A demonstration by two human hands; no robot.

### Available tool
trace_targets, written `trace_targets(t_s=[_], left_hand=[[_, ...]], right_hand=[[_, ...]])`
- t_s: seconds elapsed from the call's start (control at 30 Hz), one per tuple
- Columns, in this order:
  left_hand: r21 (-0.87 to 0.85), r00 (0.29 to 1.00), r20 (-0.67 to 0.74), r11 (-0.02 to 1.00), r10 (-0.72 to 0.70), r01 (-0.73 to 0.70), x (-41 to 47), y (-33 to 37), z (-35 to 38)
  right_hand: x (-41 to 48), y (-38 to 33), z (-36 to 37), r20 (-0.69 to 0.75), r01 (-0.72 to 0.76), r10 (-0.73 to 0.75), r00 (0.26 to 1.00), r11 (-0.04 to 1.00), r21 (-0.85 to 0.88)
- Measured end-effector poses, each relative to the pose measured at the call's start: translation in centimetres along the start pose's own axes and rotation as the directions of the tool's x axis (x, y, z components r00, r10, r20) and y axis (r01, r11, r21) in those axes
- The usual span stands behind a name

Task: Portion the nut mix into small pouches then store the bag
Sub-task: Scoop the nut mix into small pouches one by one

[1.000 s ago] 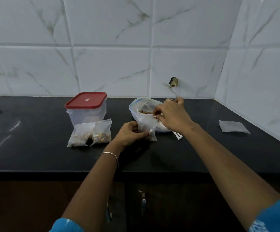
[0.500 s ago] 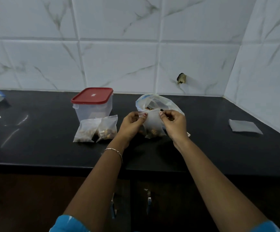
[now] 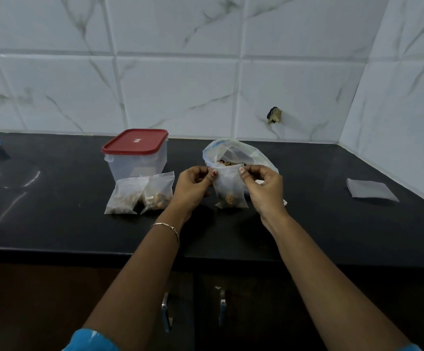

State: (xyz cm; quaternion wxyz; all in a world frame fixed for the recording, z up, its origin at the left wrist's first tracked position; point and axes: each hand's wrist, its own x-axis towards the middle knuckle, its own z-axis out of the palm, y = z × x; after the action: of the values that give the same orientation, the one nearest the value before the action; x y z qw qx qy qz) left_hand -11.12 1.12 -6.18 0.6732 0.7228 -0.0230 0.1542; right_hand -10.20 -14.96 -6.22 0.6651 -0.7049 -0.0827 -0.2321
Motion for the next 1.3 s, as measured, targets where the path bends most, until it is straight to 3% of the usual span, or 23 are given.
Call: trace_targets(t_s=[0.43, 0.87, 1.07, 1.3], left_hand=[[-0.01, 0.999, -0.014, 0.999, 0.043, -0.043, -0.14, 0.5, 0.06], [-0.036, 0.999, 0.021, 0.998, 0.05, -0.049, -0.67, 0.75, 0.17], [-0.05, 0.997, 0.02, 0.996, 0.077, -0.076, -0.68, 0.81, 0.16], [-0.1, 0.995, 0.067, 0.992, 0.078, -0.071, -0.82, 0.84, 0.33]], right_hand=[[0.15, 0.13, 0.03, 0.039, -0.06, 0.056, 0.998, 0.99, 0.127], [0.2, 0.56, -0.22, 0.057, -0.057, 0.053, 0.997, 0.996, 0.071], [-0.4, 0.01, -0.06, 0.068, 0.011, -0.015, 0.998, 0.997, 0.071], [-0.72, 0.05, 0.21, 0.154, 0.05, -0.052, 0.987, 0.999, 0.018]])
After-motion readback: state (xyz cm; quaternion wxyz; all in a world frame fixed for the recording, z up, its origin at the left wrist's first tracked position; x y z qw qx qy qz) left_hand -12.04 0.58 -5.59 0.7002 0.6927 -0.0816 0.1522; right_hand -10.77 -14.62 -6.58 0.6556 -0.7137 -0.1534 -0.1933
